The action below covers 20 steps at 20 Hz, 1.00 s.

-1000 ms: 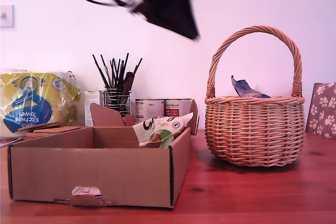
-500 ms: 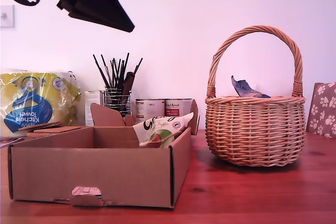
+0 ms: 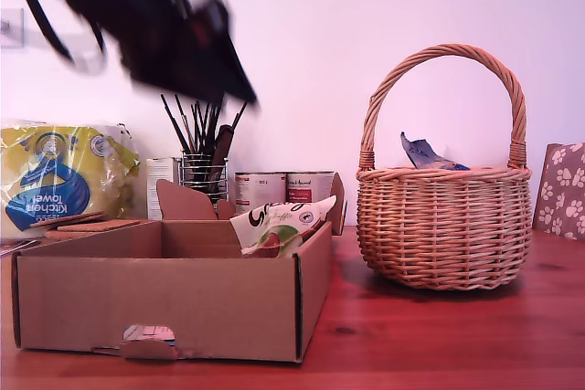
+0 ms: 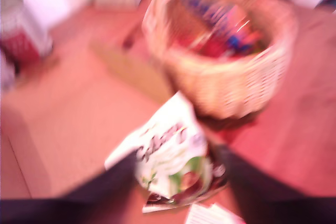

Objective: Move the bags of Easter eggs from the cardboard box on the left into the woven basket on the right side.

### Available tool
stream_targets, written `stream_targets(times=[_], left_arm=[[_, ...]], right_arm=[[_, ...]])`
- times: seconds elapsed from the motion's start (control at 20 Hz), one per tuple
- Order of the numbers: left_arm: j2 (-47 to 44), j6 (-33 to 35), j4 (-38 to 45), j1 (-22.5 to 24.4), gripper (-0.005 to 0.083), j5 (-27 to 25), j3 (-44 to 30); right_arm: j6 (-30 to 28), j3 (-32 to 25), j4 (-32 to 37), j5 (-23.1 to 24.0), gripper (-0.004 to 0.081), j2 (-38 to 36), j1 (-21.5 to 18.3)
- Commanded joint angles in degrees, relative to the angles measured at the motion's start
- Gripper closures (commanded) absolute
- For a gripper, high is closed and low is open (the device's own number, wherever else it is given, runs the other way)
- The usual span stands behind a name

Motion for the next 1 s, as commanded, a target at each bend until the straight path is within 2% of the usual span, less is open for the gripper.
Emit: stream_targets(times=[0.0,0.1,0.2,0.25,0.4,0.65,0.95], left_arm=[[3.0,-4.7,2.5,-0.3,-0.0019,-0.6,-0.2],[7.0,-11.1,3.6,-0.9,-0.0019,-1.6,1.2],[10.3,-13.0,4.4,-2.3,-0.0019,-3.0,3.0],[11.6,-15.5,4.7,-3.0,-0.0019,-5.0,3.9],[14.1,-23.8,5.0,-4.2,-0.0019,-5.9,6.3],[15.1,-37.1,1.3,-4.0,-0.0019,-13.6,7.0],[17.4,-41.9,0.5,-3.9,-0.0019,-13.5,7.1]], right_arm=[[-0.1,-0.5,0.2,-0.1,0.0783,-0.1,-0.1],[-0.1,-0.5,0.3,-0.1,0.0783,-0.1,-0.1],[-0.1,-0.5,0.3,-0.1,0.0783,-0.1,-0.1],[-0.1,-0.5,0.3,-0.1,0.0783,-0.1,-0.1],[-0.1,-0.5,0.3,-0.1,0.0783,-0.1,-0.1],[-0.1,-0.5,0.4,-0.1,0.0783,-0.1,-0.1],[-0.1,-0.5,0.7,-0.2,0.0783,-0.1,-0.1]])
